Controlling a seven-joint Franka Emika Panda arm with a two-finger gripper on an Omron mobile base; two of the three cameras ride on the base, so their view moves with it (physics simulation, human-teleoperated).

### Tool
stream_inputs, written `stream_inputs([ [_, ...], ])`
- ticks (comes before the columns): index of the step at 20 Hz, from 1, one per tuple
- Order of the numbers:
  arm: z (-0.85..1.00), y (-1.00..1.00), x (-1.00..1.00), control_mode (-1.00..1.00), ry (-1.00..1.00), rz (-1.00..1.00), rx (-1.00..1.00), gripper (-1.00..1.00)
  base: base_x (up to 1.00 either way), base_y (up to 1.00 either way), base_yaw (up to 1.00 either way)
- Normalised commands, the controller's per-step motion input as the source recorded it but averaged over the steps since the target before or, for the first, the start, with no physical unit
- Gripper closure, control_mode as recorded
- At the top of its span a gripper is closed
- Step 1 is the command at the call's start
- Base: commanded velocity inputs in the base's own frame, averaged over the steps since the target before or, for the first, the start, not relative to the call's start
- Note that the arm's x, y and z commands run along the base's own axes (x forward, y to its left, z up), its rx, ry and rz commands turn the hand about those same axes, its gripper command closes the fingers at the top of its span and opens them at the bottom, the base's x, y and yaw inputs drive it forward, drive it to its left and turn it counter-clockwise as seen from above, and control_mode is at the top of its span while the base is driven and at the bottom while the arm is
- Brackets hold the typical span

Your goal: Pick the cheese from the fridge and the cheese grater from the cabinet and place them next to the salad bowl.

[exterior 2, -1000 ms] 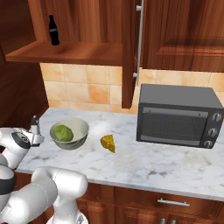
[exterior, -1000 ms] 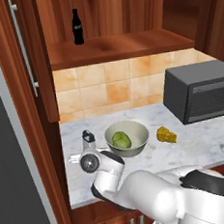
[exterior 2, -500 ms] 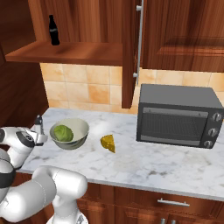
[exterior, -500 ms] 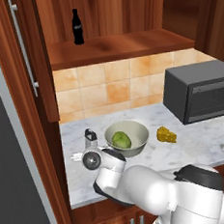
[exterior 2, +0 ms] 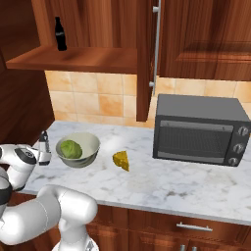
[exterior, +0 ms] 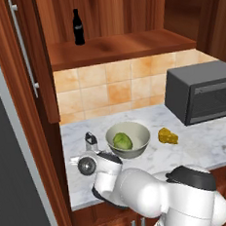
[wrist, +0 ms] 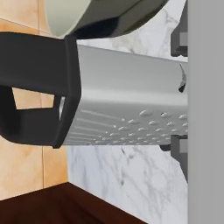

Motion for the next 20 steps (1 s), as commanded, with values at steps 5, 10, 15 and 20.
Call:
stream_inputs([
  [5,-0.07,0.00,0.00,-1.00,0.00,-0.02,-0.01,1.00,0.00,0.00,0.00],
  [10,0.00,0.00,0.00,-1.00,0.00,0.00,0.00,-1.00,0.00,0.00,0.00],
  [15,0.00,-0.05,-0.02,-1.00,0.00,0.00,0.00,-1.00,0.00,0.00,0.00],
  [20,0.00,-0.14,-0.18,-1.00,0.00,-0.01,0.00,-1.00,0.00,0.00,0.00],
])
